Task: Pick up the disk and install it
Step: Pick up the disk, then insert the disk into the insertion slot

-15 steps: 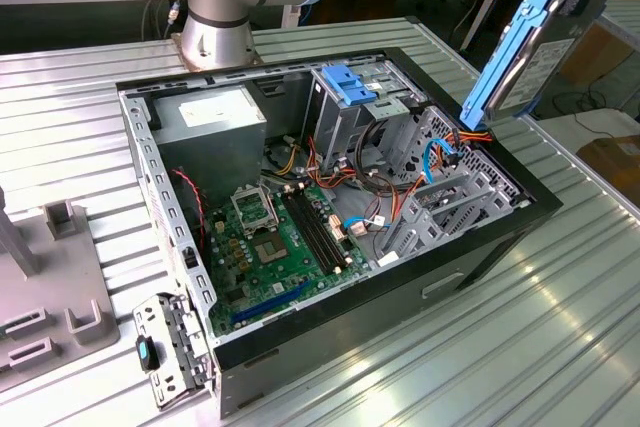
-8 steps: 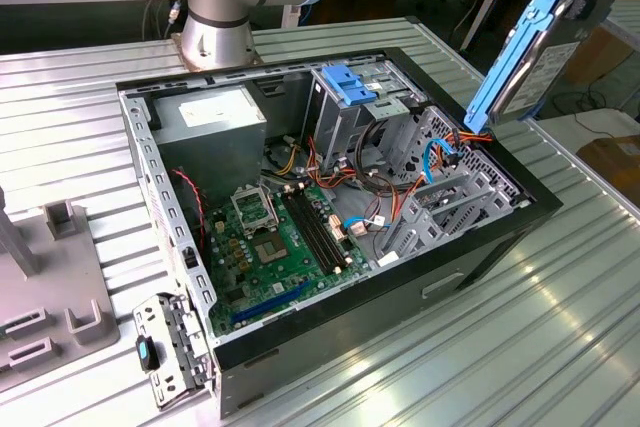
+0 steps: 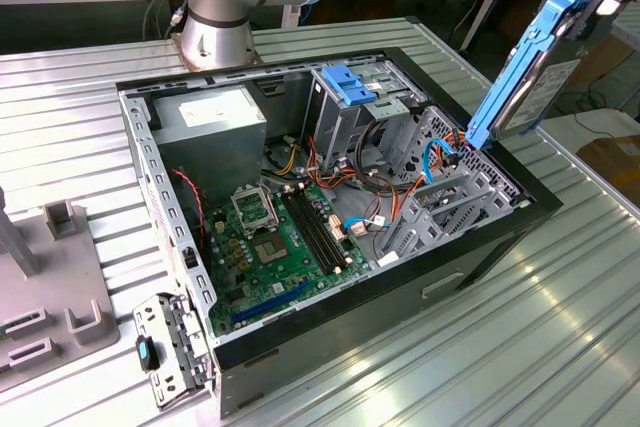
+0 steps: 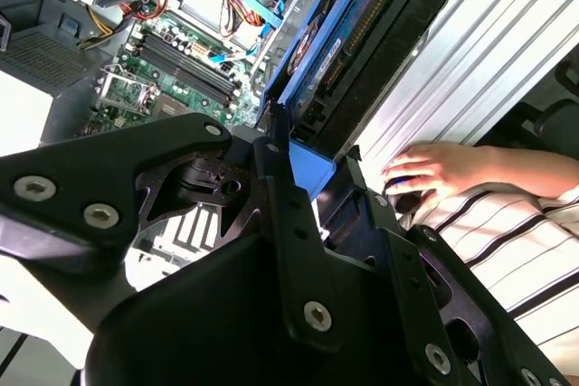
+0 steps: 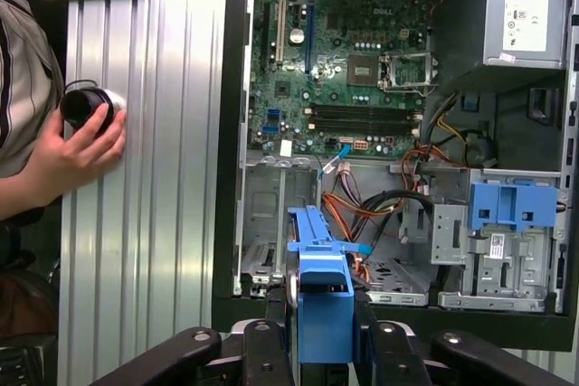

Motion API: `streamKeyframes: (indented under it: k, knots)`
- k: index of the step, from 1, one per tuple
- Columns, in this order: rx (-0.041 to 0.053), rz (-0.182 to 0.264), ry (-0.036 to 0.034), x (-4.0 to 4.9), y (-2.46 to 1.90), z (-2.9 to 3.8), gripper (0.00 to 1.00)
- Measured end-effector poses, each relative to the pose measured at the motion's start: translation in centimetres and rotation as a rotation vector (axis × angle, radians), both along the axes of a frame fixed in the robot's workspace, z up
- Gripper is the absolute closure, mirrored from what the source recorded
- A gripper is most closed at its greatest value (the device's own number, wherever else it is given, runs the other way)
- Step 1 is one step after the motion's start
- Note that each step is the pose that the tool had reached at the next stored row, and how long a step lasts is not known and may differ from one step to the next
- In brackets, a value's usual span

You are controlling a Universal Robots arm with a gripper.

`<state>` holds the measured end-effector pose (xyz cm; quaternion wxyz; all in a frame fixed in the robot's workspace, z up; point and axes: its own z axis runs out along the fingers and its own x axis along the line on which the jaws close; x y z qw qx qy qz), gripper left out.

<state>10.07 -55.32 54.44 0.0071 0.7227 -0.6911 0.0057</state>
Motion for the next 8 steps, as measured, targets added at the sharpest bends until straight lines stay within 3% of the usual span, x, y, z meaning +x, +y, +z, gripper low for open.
streamKeyframes:
  k: [8]
  knots:
    - [0.0001, 0.000, 0.0000, -0.70, -0.01, -0.22, 0.64]
